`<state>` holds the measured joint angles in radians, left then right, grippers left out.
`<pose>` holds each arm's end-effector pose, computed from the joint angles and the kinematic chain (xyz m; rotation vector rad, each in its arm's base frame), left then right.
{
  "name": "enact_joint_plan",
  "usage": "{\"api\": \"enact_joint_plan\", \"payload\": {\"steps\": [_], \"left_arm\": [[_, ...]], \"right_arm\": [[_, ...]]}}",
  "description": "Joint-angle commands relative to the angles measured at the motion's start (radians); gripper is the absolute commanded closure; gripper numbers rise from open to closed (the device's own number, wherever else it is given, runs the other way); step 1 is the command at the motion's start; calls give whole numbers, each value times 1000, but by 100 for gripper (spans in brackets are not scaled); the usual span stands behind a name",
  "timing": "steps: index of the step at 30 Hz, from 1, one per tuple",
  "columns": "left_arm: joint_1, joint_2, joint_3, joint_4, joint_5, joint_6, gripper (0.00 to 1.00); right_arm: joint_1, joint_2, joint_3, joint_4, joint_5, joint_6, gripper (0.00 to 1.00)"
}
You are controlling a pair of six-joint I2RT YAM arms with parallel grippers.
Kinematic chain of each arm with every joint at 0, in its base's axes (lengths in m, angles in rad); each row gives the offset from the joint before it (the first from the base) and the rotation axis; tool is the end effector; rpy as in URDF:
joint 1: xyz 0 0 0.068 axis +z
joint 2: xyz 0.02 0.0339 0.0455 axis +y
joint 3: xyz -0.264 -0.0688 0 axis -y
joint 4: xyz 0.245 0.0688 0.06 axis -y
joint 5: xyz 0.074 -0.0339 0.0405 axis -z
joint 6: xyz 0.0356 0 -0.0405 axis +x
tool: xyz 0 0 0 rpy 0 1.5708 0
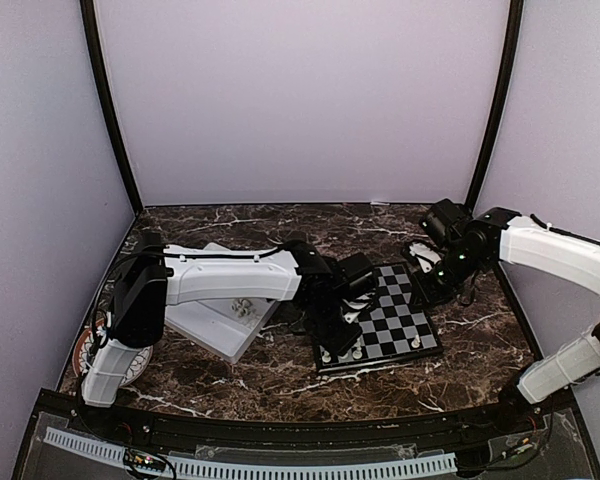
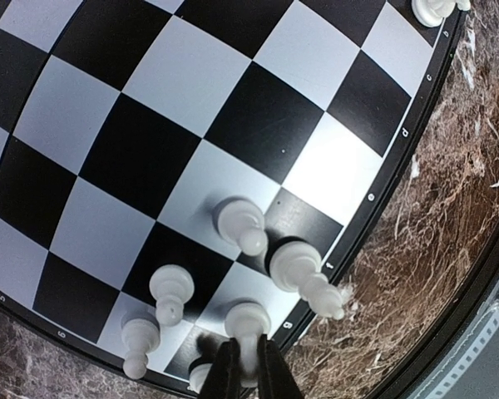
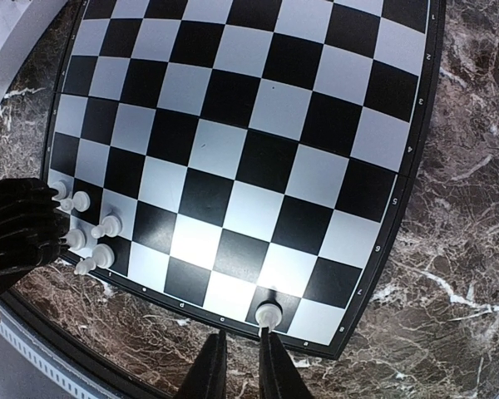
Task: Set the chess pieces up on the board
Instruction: Place the knight at b1.
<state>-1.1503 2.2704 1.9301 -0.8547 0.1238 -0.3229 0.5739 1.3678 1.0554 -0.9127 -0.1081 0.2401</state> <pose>0.1924 -0.4410 0.1886 1.1984 2.6444 -0.5041 0.2124 0.1419 0.2510 -0.4995 2.8033 0.3382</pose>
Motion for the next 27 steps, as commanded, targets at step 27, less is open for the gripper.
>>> {"api": "enact_joint_plan", "payload": {"steps": [27], "left_arm": [[49, -262, 39, -95, -226, 24, 65]], "right_arm": [[-4, -3, 10, 17, -5, 1, 84]]}}
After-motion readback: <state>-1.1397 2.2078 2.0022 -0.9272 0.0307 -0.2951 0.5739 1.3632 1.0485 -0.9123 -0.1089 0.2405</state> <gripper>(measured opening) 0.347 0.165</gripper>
